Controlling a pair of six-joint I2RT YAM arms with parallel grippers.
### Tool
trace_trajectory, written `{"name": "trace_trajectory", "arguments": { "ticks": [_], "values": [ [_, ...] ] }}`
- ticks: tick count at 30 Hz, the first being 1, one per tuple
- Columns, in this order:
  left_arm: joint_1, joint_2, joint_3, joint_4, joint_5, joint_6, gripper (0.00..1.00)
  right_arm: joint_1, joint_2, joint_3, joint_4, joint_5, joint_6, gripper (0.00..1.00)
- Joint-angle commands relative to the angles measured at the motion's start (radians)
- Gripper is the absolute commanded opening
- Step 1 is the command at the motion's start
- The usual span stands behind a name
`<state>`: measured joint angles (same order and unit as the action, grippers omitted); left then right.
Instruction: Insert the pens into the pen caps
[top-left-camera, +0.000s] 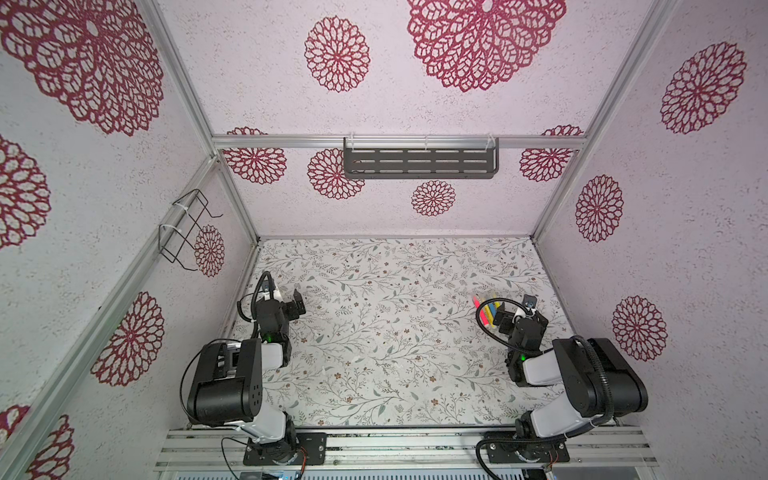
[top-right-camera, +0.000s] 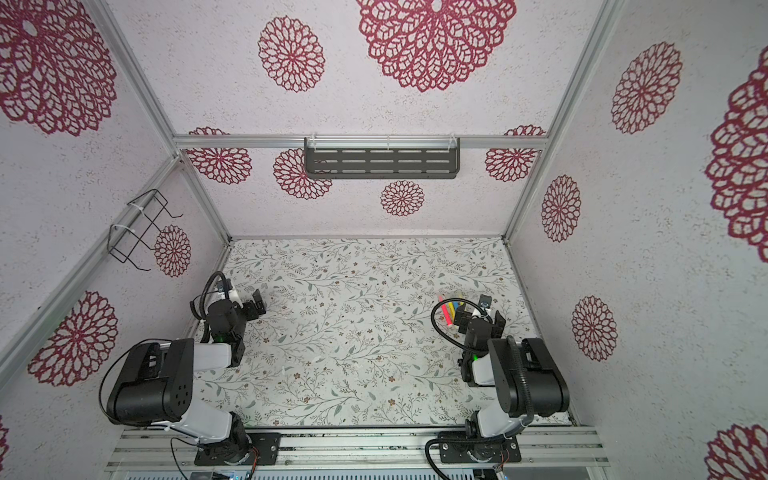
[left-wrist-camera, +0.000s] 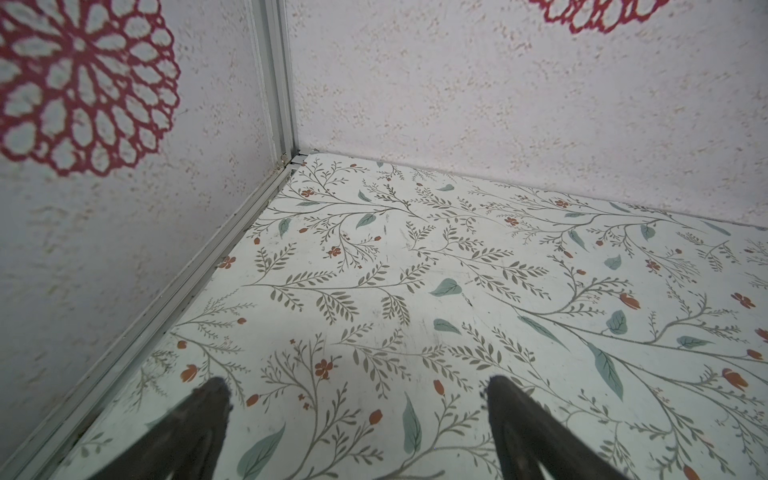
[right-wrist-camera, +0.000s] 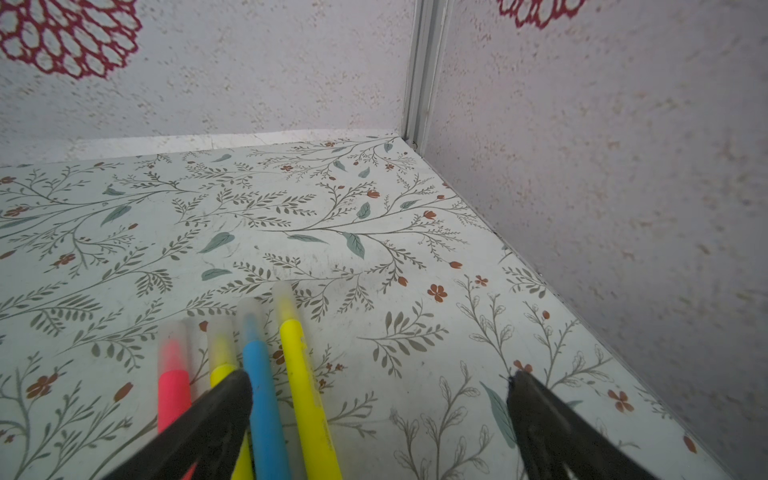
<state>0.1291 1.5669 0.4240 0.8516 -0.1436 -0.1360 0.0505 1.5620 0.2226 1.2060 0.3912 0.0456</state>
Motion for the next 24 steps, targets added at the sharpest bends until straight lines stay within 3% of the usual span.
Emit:
{"name": "trace_trajectory", "arguments": {
  "ticks": [1,24],
  "values": [
    [0.003,-0.012,0.003,0.019,0.004,0.005,0.99,0.002,-0.027,0.013,0.034,0.017,0.016,0.99],
    [0.003,-0.001,0.022,-0.005,0.007,0.003,0.99,0.003,-0.026,0.012,0.036,0.018,0.015,0.99]
  ]
}}
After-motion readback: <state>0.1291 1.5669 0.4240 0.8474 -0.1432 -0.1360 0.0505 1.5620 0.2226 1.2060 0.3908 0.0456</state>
